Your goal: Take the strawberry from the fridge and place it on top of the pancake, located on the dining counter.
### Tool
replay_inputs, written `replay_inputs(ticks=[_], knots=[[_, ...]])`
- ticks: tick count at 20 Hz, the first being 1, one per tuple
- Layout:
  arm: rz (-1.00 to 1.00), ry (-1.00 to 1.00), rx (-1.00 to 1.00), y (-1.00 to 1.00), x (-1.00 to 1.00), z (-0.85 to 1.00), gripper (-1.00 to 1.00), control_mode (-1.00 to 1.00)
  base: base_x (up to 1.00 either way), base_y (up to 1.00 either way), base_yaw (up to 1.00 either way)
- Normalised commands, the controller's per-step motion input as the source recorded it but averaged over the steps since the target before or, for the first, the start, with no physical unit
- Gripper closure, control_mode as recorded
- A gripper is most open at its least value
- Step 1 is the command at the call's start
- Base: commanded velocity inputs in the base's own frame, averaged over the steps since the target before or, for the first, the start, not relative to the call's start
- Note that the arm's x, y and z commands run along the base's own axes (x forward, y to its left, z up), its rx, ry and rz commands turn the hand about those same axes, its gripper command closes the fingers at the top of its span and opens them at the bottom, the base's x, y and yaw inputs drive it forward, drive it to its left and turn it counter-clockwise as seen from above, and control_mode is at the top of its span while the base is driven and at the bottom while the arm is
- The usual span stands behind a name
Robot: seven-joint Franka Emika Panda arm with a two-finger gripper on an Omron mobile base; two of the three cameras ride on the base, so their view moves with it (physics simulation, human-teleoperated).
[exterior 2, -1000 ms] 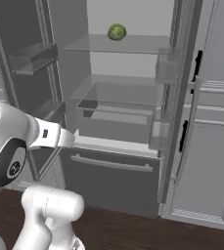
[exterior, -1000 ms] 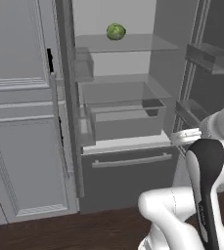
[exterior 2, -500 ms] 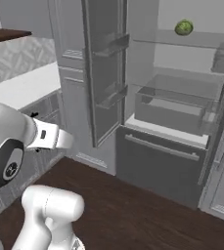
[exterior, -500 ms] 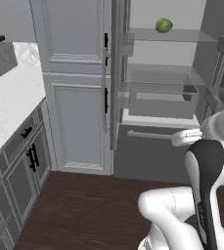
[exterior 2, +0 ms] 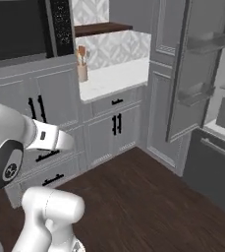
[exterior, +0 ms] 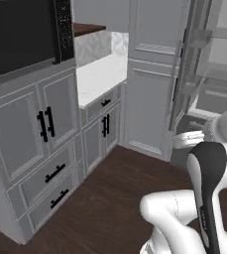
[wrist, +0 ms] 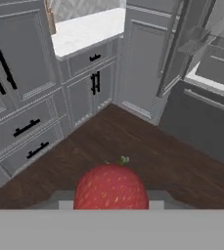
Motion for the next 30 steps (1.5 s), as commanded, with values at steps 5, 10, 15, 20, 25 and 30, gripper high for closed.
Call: replay_inputs(ticks=[5,10,15,20,25,30], knots=[[0.00,0.00,0.00,0.00,0.00,0.00,1.00,1.00,-0.75,0.15,0.70],[0.00,0.00,0.00,0.00,0.00,0.00,1.00,1.00,-0.54,0.25,0.74],[0.00,0.00,0.00,0.00,0.00,0.00,1.00,1.00,-0.29,0.68,0.78],[0.00,0.00,0.00,0.00,0.00,0.00,1.00,1.00,-0.16,0.90,0.71],[0.00,0.00,0.00,0.00,0.00,0.00,1.00,1.00,0.15,0.46,0.46],[0.00,0.00,0.00,0.00,0.00,0.00,1.00,1.00,0.73,0.16,0.30]])
